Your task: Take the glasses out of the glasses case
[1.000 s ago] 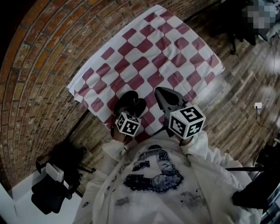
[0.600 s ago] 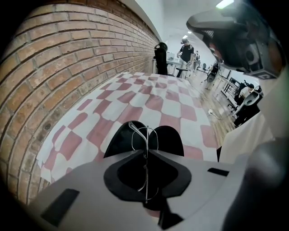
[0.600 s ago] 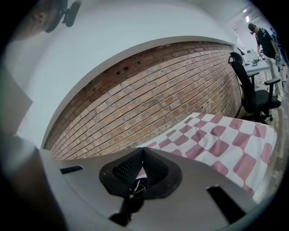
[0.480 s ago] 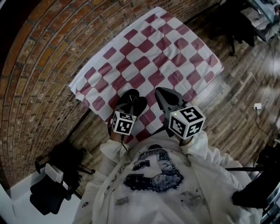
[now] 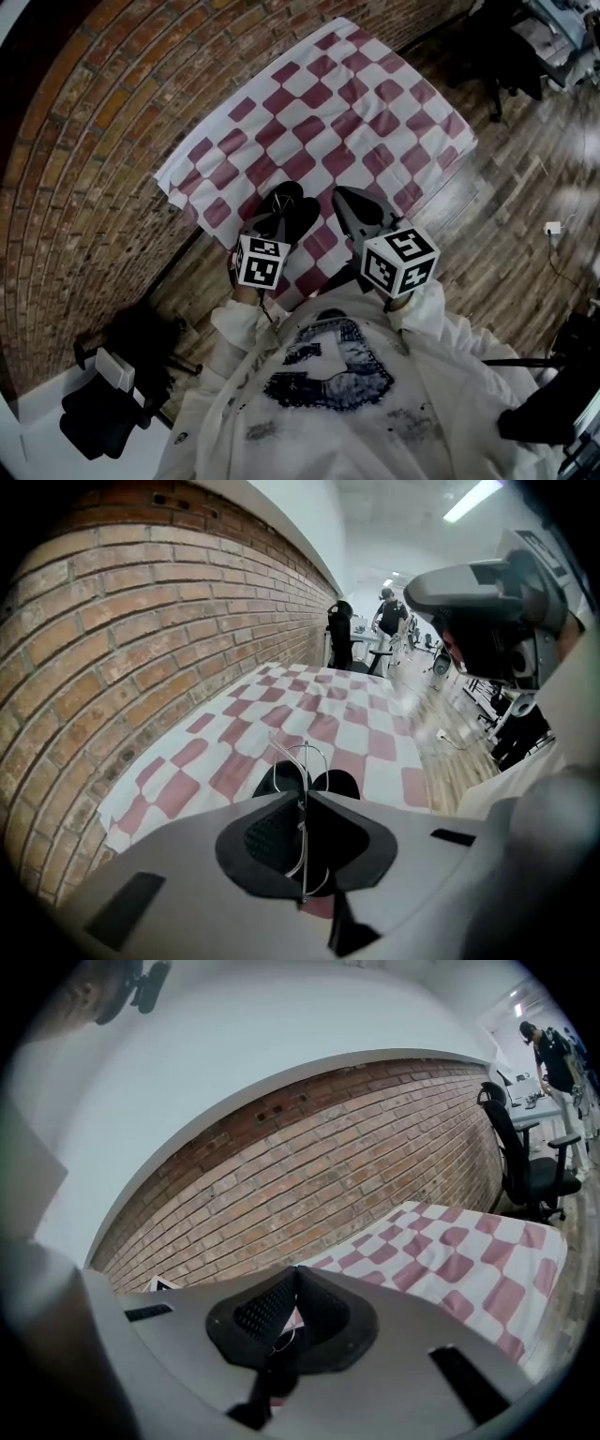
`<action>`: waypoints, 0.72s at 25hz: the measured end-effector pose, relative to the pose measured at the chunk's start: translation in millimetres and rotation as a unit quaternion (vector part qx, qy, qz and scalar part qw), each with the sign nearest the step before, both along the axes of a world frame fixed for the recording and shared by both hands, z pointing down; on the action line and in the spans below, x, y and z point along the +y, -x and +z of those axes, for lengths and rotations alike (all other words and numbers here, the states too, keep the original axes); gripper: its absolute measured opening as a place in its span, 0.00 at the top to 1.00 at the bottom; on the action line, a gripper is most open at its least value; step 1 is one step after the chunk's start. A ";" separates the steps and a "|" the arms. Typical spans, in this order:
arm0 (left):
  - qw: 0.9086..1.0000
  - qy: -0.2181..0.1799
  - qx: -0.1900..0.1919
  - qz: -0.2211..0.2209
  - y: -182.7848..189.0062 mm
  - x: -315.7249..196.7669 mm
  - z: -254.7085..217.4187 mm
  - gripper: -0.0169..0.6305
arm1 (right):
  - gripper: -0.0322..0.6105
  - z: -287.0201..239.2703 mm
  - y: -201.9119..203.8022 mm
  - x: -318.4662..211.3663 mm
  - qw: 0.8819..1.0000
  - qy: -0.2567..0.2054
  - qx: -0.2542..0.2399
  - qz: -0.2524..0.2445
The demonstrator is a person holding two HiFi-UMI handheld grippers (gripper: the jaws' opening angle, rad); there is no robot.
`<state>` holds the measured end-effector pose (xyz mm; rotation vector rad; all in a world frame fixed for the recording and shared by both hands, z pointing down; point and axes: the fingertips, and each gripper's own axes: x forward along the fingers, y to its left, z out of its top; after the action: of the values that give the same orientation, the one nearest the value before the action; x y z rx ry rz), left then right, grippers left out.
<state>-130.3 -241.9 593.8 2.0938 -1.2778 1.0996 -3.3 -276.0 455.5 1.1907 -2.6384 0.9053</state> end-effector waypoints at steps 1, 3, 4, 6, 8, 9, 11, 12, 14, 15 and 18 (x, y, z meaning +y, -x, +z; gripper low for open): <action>1.000 -0.007 -0.001 -0.002 0.9 2.3 -6.0 0.91 | 0.93 -1.0 1.7 4.1 1.000 -0.002 0.001 -0.001; 1.000 -0.020 0.000 -0.007 3.4 7.9 -17.4 0.91 | 0.93 -2.9 5.4 12.3 1.000 -0.006 0.003 -0.003; 1.000 -0.027 0.001 -0.010 4.9 10.4 -22.9 0.91 | 0.93 -4.2 7.3 16.1 1.000 -0.008 0.004 -0.004; 0.999 -0.039 0.004 -0.016 7.8 16.0 -33.5 0.91 | 0.93 -7.7 10.6 23.7 1.000 -0.013 0.004 -0.006; 0.999 -0.045 0.010 -0.024 9.8 25.1 -42.6 0.91 | 0.93 -11.4 13.0 33.4 1.000 -0.017 0.005 -0.007; 0.998 -0.047 0.013 -0.030 11.1 30.2 -46.8 0.91 | 0.93 -13.2 14.3 38.6 1.000 -0.019 0.005 -0.007; 0.997 -0.061 0.019 -0.039 14.0 37.3 -58.3 0.91 | 0.93 -17.3 17.1 48.2 1.000 -0.025 0.006 -0.009; 0.996 -0.070 0.021 -0.043 15.3 40.5 -64.9 0.91 | 0.93 -19.5 18.6 53.2 1.000 -0.029 0.006 -0.010; 0.995 -0.084 0.026 -0.052 17.9 50.1 -77.3 0.91 | 0.93 -23.5 21.3 64.6 0.999 -0.035 0.008 -0.012; 0.994 -0.091 0.030 -0.056 19.1 55.5 -83.3 0.91 | 0.93 -25.6 22.7 70.5 0.999 -0.037 0.008 -0.013; 0.990 -0.116 0.041 -0.065 21.6 70.9 -102.4 0.91 | 0.93 -32.9 26.8 89.1 0.999 -0.047 0.008 -0.014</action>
<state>-151.9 -171.0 491.4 2.1607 -1.5404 0.8342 -30.1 -186.9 422.6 1.1738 -2.7062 0.7717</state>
